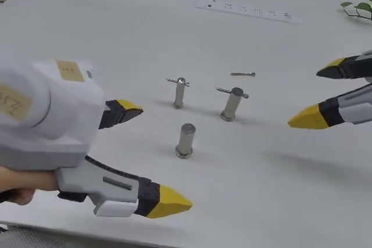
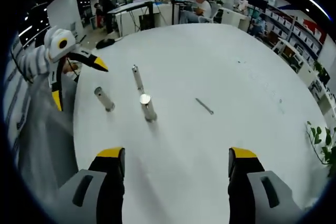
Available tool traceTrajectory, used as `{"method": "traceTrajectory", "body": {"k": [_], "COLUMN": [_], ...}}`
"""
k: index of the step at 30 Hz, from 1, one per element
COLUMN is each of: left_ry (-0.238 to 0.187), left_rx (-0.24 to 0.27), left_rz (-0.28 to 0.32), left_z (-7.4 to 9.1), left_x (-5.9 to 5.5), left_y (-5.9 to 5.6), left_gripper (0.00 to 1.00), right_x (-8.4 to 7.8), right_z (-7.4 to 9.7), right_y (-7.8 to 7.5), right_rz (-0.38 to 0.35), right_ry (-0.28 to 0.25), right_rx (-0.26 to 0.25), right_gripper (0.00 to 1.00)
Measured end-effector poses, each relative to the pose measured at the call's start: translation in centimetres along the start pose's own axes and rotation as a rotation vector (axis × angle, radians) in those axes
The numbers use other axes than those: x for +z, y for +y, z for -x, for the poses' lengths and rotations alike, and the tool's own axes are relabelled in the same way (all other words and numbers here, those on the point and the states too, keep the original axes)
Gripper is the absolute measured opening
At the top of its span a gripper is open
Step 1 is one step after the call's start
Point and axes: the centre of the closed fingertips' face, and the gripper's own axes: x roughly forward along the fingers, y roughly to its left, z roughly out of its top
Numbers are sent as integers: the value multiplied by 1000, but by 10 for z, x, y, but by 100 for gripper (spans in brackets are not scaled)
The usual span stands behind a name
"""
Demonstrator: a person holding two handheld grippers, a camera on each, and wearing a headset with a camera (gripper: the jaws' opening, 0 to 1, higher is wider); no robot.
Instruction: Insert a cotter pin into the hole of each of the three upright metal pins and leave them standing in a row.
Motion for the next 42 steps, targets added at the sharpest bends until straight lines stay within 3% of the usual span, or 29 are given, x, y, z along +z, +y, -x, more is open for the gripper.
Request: {"method": "traceTrajectory", "body": {"k": [5, 10, 12, 15, 20, 28, 36, 42], "left_ry": [-13, -10, -13, -24, -27, -36, -28, -31], "left_rx": [4, 12, 23, 26, 39, 38, 34, 9], "left_rz": [16, 30, 61, 62, 79, 61, 56, 50], "left_z": [2, 3, 3, 4, 7, 7, 7, 6], "left_x": [1, 2, 2, 4, 4, 4, 7, 9], "left_y": [-3, -2, 0, 2, 5, 3, 4, -2], "left_gripper": [96, 95, 96, 95, 95, 92, 91, 88], "right_x": [3, 7, 3, -1, -5, -1, -9, -10], "right_z": [-14, -28, -35, -41, -58, -76, -84, -86], "right_y": [-12, -21, -26, -30, -40, -46, -51, -50], "right_rz": [51, 60, 67, 87, 188, 198, 232, 200], "right_ry": [50, 63, 93, 129, 201, 242, 317, 348], "right_rx": [19, 25, 28, 35, 38, 68, 91, 113], "right_gripper": [81, 77, 76, 76, 69, 69, 68, 67]}}
